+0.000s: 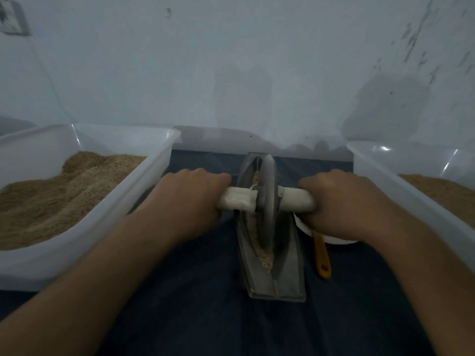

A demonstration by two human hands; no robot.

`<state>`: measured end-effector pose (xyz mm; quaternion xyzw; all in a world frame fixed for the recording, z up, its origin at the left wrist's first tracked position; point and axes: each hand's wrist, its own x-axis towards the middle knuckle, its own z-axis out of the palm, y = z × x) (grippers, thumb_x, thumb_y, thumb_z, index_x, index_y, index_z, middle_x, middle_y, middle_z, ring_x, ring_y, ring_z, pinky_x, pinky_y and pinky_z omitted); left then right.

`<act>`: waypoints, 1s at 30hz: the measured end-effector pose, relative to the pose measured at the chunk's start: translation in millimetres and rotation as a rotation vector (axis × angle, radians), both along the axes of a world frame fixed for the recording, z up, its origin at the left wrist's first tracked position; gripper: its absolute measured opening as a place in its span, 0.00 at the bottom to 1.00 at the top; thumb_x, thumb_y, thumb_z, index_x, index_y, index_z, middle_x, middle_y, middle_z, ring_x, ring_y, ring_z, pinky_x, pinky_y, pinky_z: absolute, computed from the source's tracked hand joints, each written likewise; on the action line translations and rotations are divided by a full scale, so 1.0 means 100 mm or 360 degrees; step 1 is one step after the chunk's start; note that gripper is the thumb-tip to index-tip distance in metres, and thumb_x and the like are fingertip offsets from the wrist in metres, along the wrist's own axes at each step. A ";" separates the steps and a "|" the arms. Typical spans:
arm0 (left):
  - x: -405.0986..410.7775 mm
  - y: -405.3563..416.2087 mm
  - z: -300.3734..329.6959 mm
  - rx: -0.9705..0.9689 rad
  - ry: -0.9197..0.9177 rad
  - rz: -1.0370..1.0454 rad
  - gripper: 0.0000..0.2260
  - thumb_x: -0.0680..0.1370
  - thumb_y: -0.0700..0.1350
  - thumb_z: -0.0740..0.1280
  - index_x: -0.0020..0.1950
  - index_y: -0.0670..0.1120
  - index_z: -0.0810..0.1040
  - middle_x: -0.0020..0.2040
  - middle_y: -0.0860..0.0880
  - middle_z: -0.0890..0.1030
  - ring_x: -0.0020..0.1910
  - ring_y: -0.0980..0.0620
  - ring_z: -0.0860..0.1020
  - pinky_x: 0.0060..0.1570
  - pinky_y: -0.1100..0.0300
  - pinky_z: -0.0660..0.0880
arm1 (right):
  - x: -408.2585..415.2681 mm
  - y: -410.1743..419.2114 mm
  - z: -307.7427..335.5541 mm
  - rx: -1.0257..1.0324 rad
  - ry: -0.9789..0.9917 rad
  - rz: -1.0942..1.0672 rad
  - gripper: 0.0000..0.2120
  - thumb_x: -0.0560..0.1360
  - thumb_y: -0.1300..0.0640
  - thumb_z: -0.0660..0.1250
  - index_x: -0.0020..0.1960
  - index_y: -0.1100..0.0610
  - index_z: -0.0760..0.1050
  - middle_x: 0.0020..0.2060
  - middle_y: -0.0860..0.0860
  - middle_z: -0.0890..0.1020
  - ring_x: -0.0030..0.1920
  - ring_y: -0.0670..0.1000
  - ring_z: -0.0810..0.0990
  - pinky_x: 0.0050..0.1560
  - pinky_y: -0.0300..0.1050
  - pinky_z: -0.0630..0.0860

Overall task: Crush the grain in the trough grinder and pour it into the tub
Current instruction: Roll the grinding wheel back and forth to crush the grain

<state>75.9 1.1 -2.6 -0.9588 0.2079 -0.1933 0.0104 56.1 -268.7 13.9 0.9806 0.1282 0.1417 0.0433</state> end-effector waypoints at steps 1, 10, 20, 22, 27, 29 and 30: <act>0.06 -0.05 -0.03 -0.0027 -0.0052 0.0048 0.10 0.77 0.51 0.68 0.49 0.57 0.65 0.38 0.55 0.68 0.38 0.47 0.74 0.37 0.54 0.68 | 0.09 0.04 -0.03 -0.0050 -0.0127 -0.0049 0.09 0.71 0.46 0.69 0.40 0.45 0.69 0.35 0.44 0.74 0.37 0.50 0.76 0.34 0.46 0.68; 0.15 -0.09 -0.06 -0.0045 -0.0097 0.0038 0.10 0.77 0.49 0.68 0.52 0.54 0.68 0.48 0.51 0.79 0.44 0.46 0.77 0.42 0.52 0.69 | 0.16 0.03 -0.06 0.0003 -0.0208 -0.0010 0.09 0.73 0.50 0.70 0.44 0.46 0.69 0.38 0.45 0.76 0.39 0.51 0.77 0.37 0.48 0.73; -0.05 -0.01 0.13 0.0004 0.0308 0.0031 0.09 0.77 0.51 0.69 0.51 0.62 0.72 0.48 0.56 0.77 0.50 0.48 0.80 0.45 0.52 0.74 | 0.04 0.03 0.07 -0.0052 0.0074 -0.0016 0.04 0.69 0.49 0.70 0.39 0.43 0.75 0.34 0.42 0.78 0.35 0.45 0.76 0.31 0.43 0.67; 0.11 -0.08 0.01 -0.0010 0.0049 0.0130 0.09 0.79 0.49 0.68 0.57 0.57 0.73 0.48 0.51 0.77 0.50 0.44 0.80 0.42 0.52 0.70 | 0.22 0.10 -0.06 -0.0110 -0.0219 -0.0138 0.05 0.71 0.53 0.69 0.42 0.46 0.72 0.36 0.45 0.76 0.37 0.50 0.75 0.32 0.44 0.62; 0.30 -0.16 -0.12 -0.0007 -0.0398 0.0106 0.08 0.79 0.46 0.67 0.50 0.51 0.67 0.47 0.48 0.80 0.46 0.44 0.78 0.41 0.52 0.66 | 0.34 0.10 -0.26 -0.0004 -0.0594 -0.0109 0.08 0.74 0.57 0.69 0.46 0.53 0.69 0.37 0.50 0.76 0.38 0.56 0.76 0.34 0.48 0.69; 0.22 -0.12 -0.05 -0.0007 -0.0185 0.0058 0.08 0.79 0.47 0.68 0.52 0.53 0.69 0.50 0.49 0.80 0.49 0.44 0.80 0.42 0.53 0.68 | 0.26 0.03 -0.18 -0.0012 -0.0400 -0.0036 0.11 0.74 0.54 0.69 0.43 0.49 0.66 0.35 0.46 0.71 0.36 0.52 0.73 0.34 0.47 0.67; 0.15 -0.07 0.01 0.0005 0.0001 0.0038 0.08 0.78 0.48 0.68 0.53 0.55 0.70 0.51 0.51 0.80 0.50 0.45 0.80 0.43 0.53 0.70 | 0.19 0.00 -0.10 -0.0014 -0.0235 0.0003 0.11 0.73 0.53 0.69 0.41 0.47 0.66 0.34 0.44 0.72 0.36 0.50 0.74 0.35 0.47 0.70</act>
